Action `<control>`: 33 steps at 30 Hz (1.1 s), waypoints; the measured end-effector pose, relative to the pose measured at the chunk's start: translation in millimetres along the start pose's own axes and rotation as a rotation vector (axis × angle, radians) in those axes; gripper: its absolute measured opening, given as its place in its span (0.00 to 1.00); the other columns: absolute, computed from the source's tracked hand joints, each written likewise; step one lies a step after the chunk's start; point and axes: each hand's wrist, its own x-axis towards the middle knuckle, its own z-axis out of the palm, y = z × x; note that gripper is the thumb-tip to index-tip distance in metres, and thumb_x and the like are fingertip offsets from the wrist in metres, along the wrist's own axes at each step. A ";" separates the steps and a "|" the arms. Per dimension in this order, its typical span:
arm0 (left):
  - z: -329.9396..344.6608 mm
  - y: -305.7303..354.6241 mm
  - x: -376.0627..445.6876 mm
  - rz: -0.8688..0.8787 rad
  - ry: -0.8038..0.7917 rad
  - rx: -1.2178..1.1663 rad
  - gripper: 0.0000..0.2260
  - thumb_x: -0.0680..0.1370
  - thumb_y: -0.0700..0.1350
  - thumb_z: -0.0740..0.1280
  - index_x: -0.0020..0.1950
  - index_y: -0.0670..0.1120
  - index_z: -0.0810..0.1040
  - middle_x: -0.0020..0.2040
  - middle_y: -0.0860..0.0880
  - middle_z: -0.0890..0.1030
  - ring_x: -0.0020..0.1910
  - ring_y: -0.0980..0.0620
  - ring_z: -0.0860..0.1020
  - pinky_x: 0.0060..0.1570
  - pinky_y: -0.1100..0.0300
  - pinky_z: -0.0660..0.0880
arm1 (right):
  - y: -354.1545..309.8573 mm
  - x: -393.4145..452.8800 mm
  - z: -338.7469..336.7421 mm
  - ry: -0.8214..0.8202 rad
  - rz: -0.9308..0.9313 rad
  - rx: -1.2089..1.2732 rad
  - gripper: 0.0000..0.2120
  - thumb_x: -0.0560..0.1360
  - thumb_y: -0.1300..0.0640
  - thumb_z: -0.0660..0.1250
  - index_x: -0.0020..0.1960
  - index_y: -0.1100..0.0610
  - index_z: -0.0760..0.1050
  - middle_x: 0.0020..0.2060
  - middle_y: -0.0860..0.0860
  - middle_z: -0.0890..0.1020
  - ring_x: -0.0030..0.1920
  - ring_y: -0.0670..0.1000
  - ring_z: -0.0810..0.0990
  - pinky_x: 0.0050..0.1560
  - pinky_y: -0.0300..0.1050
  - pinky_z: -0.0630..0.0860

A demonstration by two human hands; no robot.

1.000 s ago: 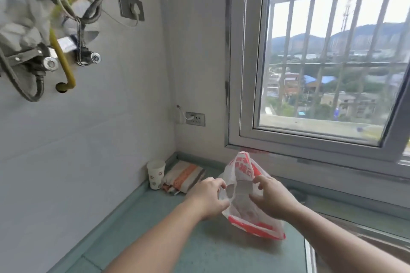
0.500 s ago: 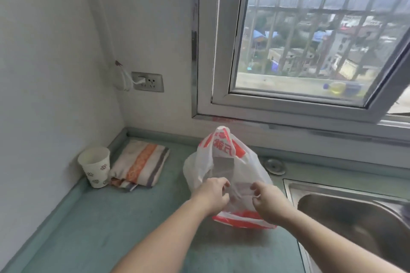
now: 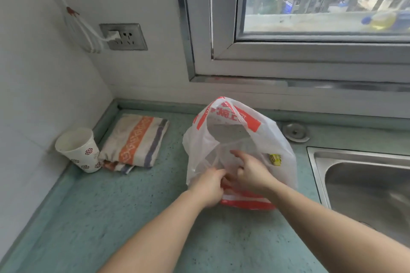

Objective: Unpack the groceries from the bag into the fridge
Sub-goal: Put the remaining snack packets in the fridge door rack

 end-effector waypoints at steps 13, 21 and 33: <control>-12.3 57.3 60.0 -0.069 -0.127 0.233 0.16 0.76 0.47 0.63 0.64 0.52 0.73 0.57 0.48 0.79 0.53 0.47 0.78 0.54 0.51 0.77 | 85.0 21.0 -77.0 0.146 0.193 -0.037 0.29 0.73 0.66 0.61 0.72 0.50 0.63 0.47 0.51 0.74 0.46 0.52 0.74 0.46 0.45 0.73; -4.9 110.0 89.2 0.108 0.067 0.193 0.16 0.78 0.45 0.62 0.66 0.53 0.72 0.63 0.49 0.76 0.59 0.46 0.76 0.51 0.56 0.73 | 107.8 19.2 -60.8 0.180 0.211 -0.007 0.17 0.71 0.48 0.70 0.57 0.48 0.71 0.40 0.48 0.80 0.37 0.49 0.80 0.35 0.44 0.79; 7.7 132.3 134.2 0.202 0.093 0.448 0.14 0.82 0.42 0.56 0.65 0.46 0.74 0.66 0.43 0.76 0.63 0.42 0.74 0.61 0.51 0.71 | 121.9 30.2 -59.8 0.195 0.188 -0.253 0.10 0.72 0.50 0.66 0.53 0.47 0.72 0.45 0.48 0.77 0.45 0.51 0.77 0.41 0.43 0.75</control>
